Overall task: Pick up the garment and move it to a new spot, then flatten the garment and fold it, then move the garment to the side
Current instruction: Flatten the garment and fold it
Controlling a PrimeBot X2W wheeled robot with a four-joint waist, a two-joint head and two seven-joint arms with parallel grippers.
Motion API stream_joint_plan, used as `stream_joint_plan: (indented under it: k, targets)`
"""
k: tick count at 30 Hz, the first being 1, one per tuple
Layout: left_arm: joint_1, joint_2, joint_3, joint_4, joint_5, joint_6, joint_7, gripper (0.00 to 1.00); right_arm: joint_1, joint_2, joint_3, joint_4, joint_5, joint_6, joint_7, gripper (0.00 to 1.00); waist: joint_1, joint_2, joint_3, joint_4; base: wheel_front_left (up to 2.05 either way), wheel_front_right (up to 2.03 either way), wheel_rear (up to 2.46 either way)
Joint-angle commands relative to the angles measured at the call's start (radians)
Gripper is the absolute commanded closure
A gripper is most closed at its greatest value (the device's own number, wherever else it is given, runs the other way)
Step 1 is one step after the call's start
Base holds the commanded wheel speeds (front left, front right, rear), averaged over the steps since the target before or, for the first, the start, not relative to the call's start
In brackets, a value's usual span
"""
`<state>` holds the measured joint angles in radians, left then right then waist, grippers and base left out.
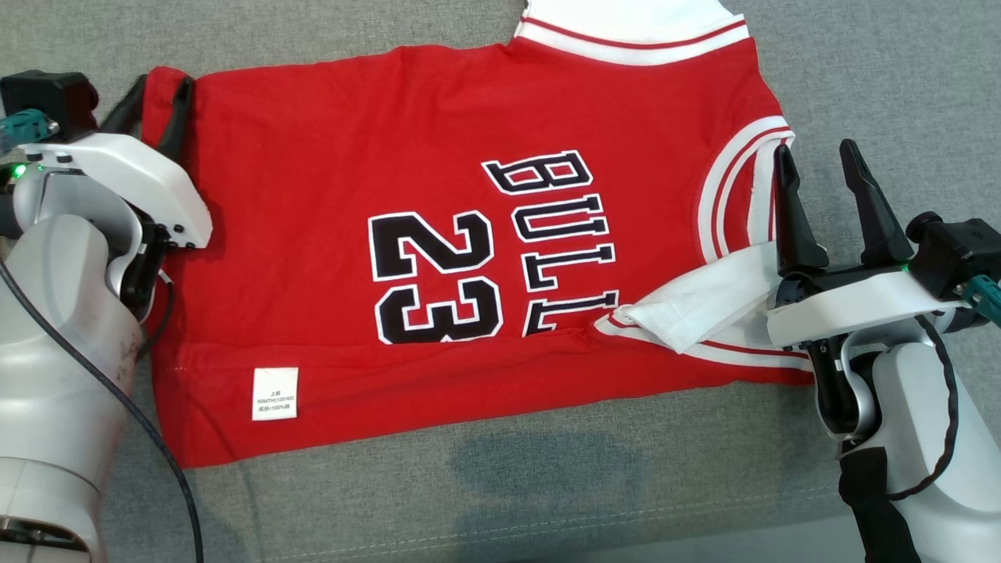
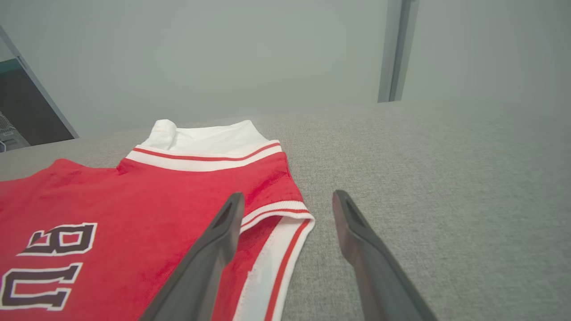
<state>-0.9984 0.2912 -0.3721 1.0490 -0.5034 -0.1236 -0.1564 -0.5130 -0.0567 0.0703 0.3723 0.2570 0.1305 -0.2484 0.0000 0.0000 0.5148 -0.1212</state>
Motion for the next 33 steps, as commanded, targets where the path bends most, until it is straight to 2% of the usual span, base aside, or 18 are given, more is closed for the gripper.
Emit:
stream_joint_plan:
  k: [1,2,13,18,22,33]
  targets:
    - [-0.020,0.032,0.008,-0.006,-0.012,-0.007,-0.007,0.76,-0.002,0.006,0.016,-0.019,0.012,0.000,-0.013,0.00,0.0000,0.0000,-0.001,0.001,0.00,0.00,0.00]
    - [-0.021,0.031,-0.001,-0.006,-0.019,-0.007,-0.009,1.00,-0.003,0.006,0.017,-0.018,0.013,0.000,-0.013,0.00,0.0000,0.0000,-0.001,0.002,0.00,0.00,0.00]
    - [-0.038,0.033,-0.039,0.001,-0.051,-0.006,-0.085,1.00,-0.048,0.006,0.009,-0.001,0.020,0.000,-0.013,0.00,0.0000,0.0000,0.002,0.023,0.00,0.00,0.00]
    - [-0.042,0.018,-0.040,-0.026,-0.029,0.005,-0.103,1.00,-0.191,-0.065,0.052,0.056,-0.006,0.000,-0.003,0.00,0.0000,0.0000,0.016,0.051,0.00,0.00,0.00]
    - [-0.037,0.002,-0.027,-0.082,-0.013,0.015,-0.105,1.00,-0.339,-0.124,0.082,0.133,-0.002,0.000,0.053,0.00,0.0000,0.0000,0.030,0.080,0.00,0.00,0.00]
    - [-0.008,-0.041,0.019,-0.229,0.048,0.017,-0.105,1.00,-0.623,-0.168,0.112,0.355,0.069,0.000,0.260,0.00,0.0000,0.0000,0.091,0.157,0.00,0.00,0.00]
